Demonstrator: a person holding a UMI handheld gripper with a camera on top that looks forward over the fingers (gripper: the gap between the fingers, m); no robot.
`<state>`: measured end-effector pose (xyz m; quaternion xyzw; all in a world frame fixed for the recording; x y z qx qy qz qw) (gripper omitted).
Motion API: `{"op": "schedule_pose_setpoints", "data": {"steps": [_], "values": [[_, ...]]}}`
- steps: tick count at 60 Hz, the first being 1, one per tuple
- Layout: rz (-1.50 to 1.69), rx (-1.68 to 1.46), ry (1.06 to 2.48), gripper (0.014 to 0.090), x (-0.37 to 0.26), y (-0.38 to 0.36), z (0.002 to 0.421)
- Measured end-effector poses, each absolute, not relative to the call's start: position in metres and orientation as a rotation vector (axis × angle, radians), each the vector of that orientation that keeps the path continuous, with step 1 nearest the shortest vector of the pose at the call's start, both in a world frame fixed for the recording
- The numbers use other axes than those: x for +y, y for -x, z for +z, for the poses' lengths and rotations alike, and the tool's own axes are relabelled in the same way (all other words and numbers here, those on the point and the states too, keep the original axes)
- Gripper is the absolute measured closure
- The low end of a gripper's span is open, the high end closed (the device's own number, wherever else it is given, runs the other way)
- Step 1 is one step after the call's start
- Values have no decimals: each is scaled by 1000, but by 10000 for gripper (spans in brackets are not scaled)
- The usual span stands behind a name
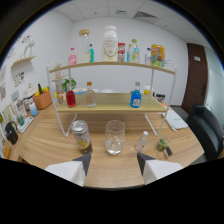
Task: Make me a cup of Mojito.
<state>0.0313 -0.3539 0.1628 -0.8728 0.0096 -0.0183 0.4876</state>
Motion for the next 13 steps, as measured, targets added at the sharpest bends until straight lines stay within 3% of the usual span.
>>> {"op": "schedule_pose_setpoints", "data": {"steps": [13], "values": [[-22,22,2116,189,-353,-34,163]]}}
